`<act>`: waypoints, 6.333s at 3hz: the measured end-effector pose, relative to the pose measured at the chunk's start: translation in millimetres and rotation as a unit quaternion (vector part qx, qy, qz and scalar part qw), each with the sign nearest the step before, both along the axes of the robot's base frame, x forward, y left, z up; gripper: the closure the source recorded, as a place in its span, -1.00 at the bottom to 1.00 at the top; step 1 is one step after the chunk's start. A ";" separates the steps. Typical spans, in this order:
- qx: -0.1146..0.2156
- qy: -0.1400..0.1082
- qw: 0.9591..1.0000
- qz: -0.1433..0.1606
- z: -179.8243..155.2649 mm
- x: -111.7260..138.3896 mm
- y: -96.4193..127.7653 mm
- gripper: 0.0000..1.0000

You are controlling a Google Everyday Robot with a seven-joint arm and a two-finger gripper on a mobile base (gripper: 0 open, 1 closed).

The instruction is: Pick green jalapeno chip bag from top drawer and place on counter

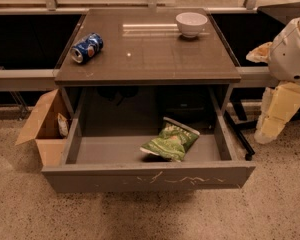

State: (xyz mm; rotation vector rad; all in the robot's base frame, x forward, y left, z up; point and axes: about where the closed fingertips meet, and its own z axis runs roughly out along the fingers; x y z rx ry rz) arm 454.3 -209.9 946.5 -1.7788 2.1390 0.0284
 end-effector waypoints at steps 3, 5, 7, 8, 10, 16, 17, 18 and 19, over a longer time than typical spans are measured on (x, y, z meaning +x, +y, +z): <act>0.037 0.029 0.974 0.223 -89.0 28.7 102.5 -1.00; 0.049 0.050 0.962 0.265 -119.0 31.9 126.4 -1.00; 0.018 0.050 0.930 0.364 -164.9 53.0 127.9 -1.00; -0.013 0.042 0.913 0.405 -198.4 73.6 121.3 -1.00; -0.046 0.020 0.902 0.429 -237.6 108.6 110.1 -1.00; -0.070 0.056 0.889 0.449 -331.1 141.1 113.5 -0.63; -0.069 0.059 0.889 0.449 -332.8 140.6 113.2 -0.18; -0.064 0.054 0.887 0.453 -328.0 134.9 115.6 0.30; -0.037 0.003 0.883 0.468 -275.9 114.7 123.1 0.89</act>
Offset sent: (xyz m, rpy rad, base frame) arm 0.0331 0.1073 -0.0911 0.0597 0.0470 0.5067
